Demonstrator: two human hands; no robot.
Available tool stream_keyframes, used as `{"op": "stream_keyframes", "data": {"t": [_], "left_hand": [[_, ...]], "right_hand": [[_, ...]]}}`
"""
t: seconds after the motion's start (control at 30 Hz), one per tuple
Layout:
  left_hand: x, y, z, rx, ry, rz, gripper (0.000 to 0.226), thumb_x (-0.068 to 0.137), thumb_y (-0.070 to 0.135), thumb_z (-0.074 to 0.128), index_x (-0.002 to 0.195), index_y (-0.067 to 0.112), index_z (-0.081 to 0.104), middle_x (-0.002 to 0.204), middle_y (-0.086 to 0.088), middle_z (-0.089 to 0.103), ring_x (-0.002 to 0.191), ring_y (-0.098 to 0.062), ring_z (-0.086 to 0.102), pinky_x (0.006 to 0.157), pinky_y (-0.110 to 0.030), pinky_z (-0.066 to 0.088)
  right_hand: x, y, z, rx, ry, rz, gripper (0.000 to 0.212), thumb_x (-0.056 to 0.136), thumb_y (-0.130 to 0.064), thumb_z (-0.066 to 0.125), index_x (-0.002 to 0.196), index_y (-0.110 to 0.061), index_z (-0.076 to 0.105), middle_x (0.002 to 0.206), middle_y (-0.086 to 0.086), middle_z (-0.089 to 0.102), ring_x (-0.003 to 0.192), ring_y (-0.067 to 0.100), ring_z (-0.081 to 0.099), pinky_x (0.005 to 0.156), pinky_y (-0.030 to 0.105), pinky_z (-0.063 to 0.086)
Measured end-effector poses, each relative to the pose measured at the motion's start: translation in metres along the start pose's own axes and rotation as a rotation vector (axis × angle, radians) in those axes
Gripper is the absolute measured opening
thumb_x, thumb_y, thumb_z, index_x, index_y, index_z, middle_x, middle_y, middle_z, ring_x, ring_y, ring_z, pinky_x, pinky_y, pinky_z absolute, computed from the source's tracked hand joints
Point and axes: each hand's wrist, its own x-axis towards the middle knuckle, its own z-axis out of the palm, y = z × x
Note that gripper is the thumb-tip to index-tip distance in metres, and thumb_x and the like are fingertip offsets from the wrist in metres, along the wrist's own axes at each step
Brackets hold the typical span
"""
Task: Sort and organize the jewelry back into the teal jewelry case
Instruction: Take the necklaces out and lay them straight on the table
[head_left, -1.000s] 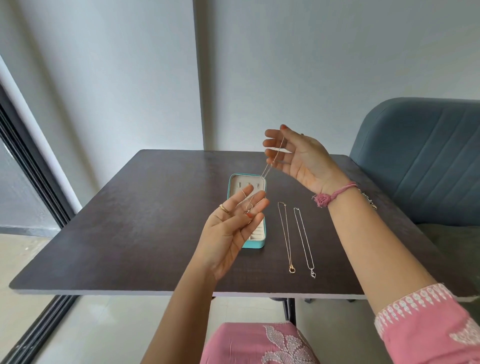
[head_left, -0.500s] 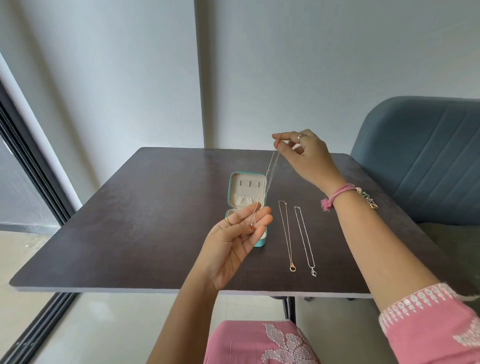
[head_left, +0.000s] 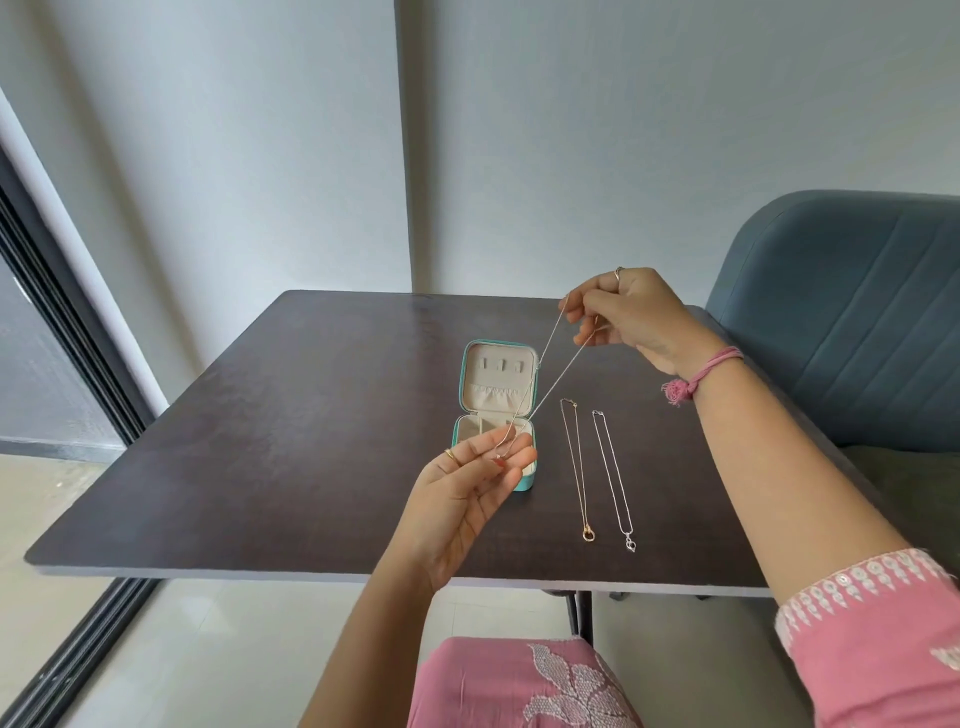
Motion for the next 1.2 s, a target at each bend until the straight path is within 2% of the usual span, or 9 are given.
{"op": "stream_keyframes", "data": {"t": [0.13,0.33,0.5,0.63,0.8,0.87,0.97,1.1,1.2], "left_hand": [[0.001,-0.006,0.0,0.02,0.032,0.023,0.026,0.093,-0.004,0.048,0.112,0.0,0.065,0.113,-0.02,0.068,0.097,-0.023,0.07,0.085,-0.028,0.056],[0.004,-0.008,0.0,-0.004,0.077,0.066,0.025,0.092,0.0,0.052,0.113,0.001,0.066,0.111,-0.019,0.069,0.096,-0.022,0.07,0.087,-0.03,0.055],[0.005,-0.006,0.004,-0.036,0.096,0.097,0.025,0.092,-0.001,0.051,0.111,0.001,0.066,0.11,-0.018,0.069,0.093,-0.021,0.071,0.087,-0.029,0.055],[0.004,-0.002,0.004,-0.049,0.093,0.107,0.025,0.092,-0.001,0.051,0.113,0.0,0.065,0.111,-0.02,0.068,0.092,-0.021,0.071,0.087,-0.03,0.055],[0.003,0.002,0.005,-0.059,0.085,0.118,0.024,0.091,0.0,0.052,0.11,0.001,0.068,0.109,-0.02,0.069,0.092,-0.022,0.071,0.088,-0.031,0.053],[0.002,0.003,0.005,-0.069,0.087,0.123,0.023,0.092,0.0,0.051,0.107,0.003,0.069,0.108,-0.02,0.07,0.091,-0.022,0.071,0.088,-0.031,0.054],[0.002,0.003,0.004,-0.082,0.09,0.126,0.025,0.091,-0.002,0.051,0.11,0.001,0.067,0.108,-0.021,0.069,0.088,-0.021,0.071,0.086,-0.03,0.055],[0.0,0.003,0.002,-0.083,0.1,0.131,0.025,0.091,-0.002,0.05,0.11,0.0,0.067,0.107,-0.021,0.069,0.087,-0.021,0.071,0.084,-0.029,0.056],[-0.001,0.005,0.001,-0.082,0.11,0.142,0.024,0.092,-0.002,0.05,0.109,0.002,0.067,0.106,-0.02,0.07,0.086,-0.019,0.072,0.082,-0.028,0.057]], "right_hand": [[-0.004,-0.005,-0.004,0.08,-0.026,0.043,0.03,0.086,0.007,0.041,0.077,-0.004,0.068,0.074,0.013,0.06,0.047,0.005,0.049,0.062,0.027,0.058],[-0.012,-0.007,-0.007,0.24,-0.145,0.114,0.036,0.084,0.011,0.032,0.087,-0.003,0.066,0.089,0.012,0.072,0.041,0.006,0.034,0.054,0.025,0.054],[-0.013,-0.003,-0.005,0.374,-0.166,0.153,0.036,0.084,0.013,0.028,0.084,-0.008,0.057,0.081,0.011,0.071,0.04,0.006,0.037,0.046,0.021,0.05],[-0.012,0.001,-0.002,0.437,-0.131,0.175,0.036,0.085,0.012,0.027,0.087,-0.01,0.056,0.075,0.007,0.06,0.04,0.005,0.04,0.041,0.018,0.046],[-0.015,0.005,0.0,0.451,-0.098,0.179,0.032,0.087,0.011,0.031,0.081,-0.012,0.053,0.082,0.008,0.072,0.047,0.006,0.057,0.035,0.014,0.039],[-0.014,0.006,0.001,0.466,-0.043,0.186,0.03,0.087,0.01,0.032,0.077,-0.013,0.049,0.074,0.006,0.072,0.046,0.006,0.058,0.032,0.013,0.035],[-0.012,0.008,0.0,0.543,0.02,0.189,0.029,0.089,0.008,0.032,0.082,-0.015,0.048,0.062,0.002,0.068,0.048,0.006,0.06,0.033,0.012,0.035],[-0.009,0.012,-0.004,0.476,-0.021,0.109,0.028,0.09,0.01,0.038,0.094,-0.012,0.055,0.078,0.006,0.073,0.064,0.011,0.066,0.042,0.015,0.038],[-0.009,0.013,-0.01,0.243,-0.067,0.047,0.022,0.09,0.006,0.049,0.099,-0.011,0.061,0.09,0.006,0.074,0.071,0.011,0.066,0.048,0.015,0.038]]}}
